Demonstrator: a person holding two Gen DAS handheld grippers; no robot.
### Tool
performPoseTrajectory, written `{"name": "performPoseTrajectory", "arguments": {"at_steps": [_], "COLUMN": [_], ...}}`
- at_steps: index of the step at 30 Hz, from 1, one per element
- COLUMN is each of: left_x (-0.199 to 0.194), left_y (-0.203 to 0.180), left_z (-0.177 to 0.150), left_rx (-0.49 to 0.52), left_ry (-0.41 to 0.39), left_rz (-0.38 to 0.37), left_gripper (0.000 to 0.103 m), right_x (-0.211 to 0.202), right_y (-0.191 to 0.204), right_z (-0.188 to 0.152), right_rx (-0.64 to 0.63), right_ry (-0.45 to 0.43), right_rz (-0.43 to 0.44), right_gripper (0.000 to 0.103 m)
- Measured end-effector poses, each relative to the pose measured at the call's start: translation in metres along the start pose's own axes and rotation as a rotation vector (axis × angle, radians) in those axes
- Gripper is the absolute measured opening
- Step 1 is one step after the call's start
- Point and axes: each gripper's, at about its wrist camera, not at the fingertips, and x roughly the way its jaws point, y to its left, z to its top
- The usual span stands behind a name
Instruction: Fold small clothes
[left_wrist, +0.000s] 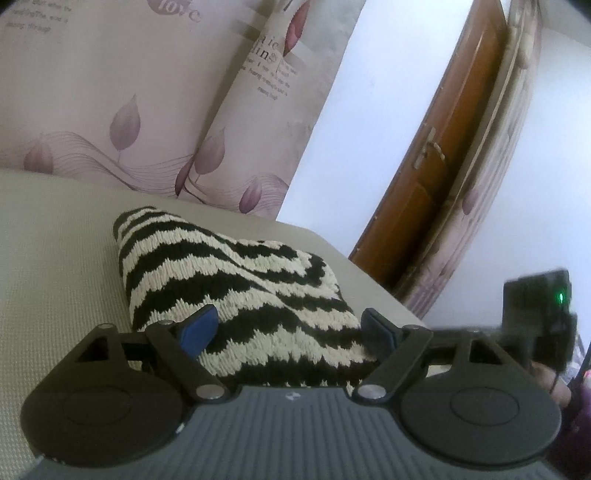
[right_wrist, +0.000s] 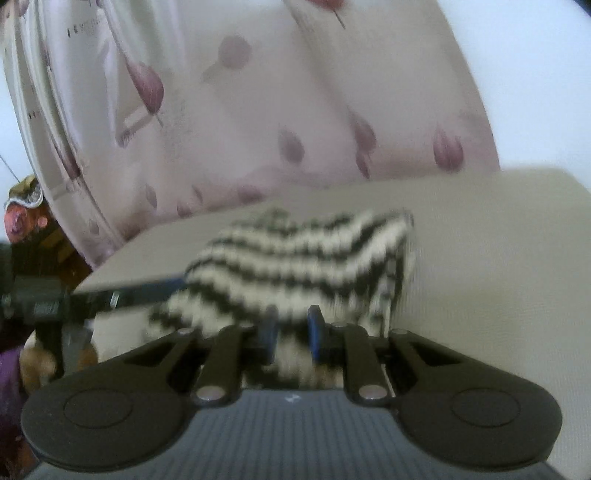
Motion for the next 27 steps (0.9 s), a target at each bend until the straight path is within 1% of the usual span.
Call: {"name": "performPoseTrajectory", "arguments": {"at_steps": [2, 3, 4, 5, 8, 10, 12, 13, 14, 16, 18, 19, 20, 21, 22, 23, 25, 26, 27], "left_x": [-0.001, -0.002, -0.005, -0.007, -0.014, -0.019, -0.024, -0.026, -0.028, -0.027, -0.022, -0.021, -0.022, -0.022, -0.023, -0.023, -0.020, -0.018, -0.017], "left_y": [0.000, 0.001, 0.002, 0.003, 0.006, 0.008, 0.007, 0.005, 0.002, -0.006, -0.012, -0.013, -0.013, -0.013, -0.012, -0.011, -0.010, -0.010, -0.011], "left_z": [-0.001, 0.000, 0.001, 0.002, 0.005, 0.004, 0.002, 0.001, 0.002, 0.003, 0.003, 0.002, 0.002, 0.001, 0.002, 0.003, 0.003, 0.003, 0.002], "left_rx": [0.005, 0.001, -0.010, -0.024, -0.039, -0.059, -0.056, -0.052, -0.038, 0.012, 0.039, 0.035, 0.026, 0.013, -0.002, -0.015, -0.021, -0.015, -0.009], "left_ry": [-0.001, -0.004, -0.012, -0.018, -0.016, -0.024, -0.033, -0.041, -0.048, -0.053, -0.036, -0.036, -0.047, -0.063, -0.076, -0.079, -0.073, -0.061, -0.052], "left_rz": [0.006, 0.009, 0.007, 0.005, 0.027, 0.026, 0.042, 0.043, 0.044, 0.051, 0.050, 0.046, 0.046, 0.046, 0.047, 0.048, 0.056, 0.062, 0.061], "left_gripper": [0.083, 0.083, 0.083, 0.085, 0.085, 0.085, 0.085, 0.085, 0.082, 0.078, 0.071, 0.068, 0.068, 0.068, 0.068, 0.069, 0.068, 0.069, 0.070], "right_x": [0.004, 0.004, 0.001, -0.003, -0.017, -0.022, -0.016, -0.012, -0.011, -0.023, -0.042, -0.051, -0.055, -0.053, -0.050, -0.042, -0.025, -0.017, -0.007], "right_y": [0.004, 0.003, 0.002, 0.001, 0.005, -0.002, -0.009, -0.013, -0.017, -0.022, -0.022, -0.017, -0.012, -0.007, 0.000, 0.007, 0.018, 0.019, 0.015], "right_z": [-0.012, -0.018, -0.019, -0.017, -0.015, -0.020, -0.028, -0.032, -0.038, -0.042, -0.035, -0.029, -0.023, -0.016, -0.010, -0.005, -0.002, -0.003, -0.004], "right_rx": [-0.004, -0.012, -0.006, -0.004, -0.068, -0.072, -0.059, -0.038, -0.009, 0.044, 0.058, 0.054, 0.057, 0.058, 0.049, 0.018, -0.058, -0.054, -0.020], "right_ry": [0.019, 0.002, -0.015, -0.029, -0.055, -0.039, -0.003, 0.014, 0.009, -0.051, -0.162, -0.208, -0.225, -0.226, -0.216, -0.190, -0.139, -0.108, -0.074], "right_rz": [-0.024, -0.034, -0.043, -0.055, -0.100, -0.114, -0.161, -0.145, -0.126, -0.128, -0.137, -0.113, -0.076, -0.041, -0.032, -0.045, -0.099, -0.110, -0.086], "right_gripper": [0.017, 0.016, 0.006, 0.005, 0.004, 0.002, 0.000, 0.000, 0.000, 0.000, 0.000, 0.001, 0.001, 0.001, 0.003, 0.004, 0.007, 0.008, 0.008]}}
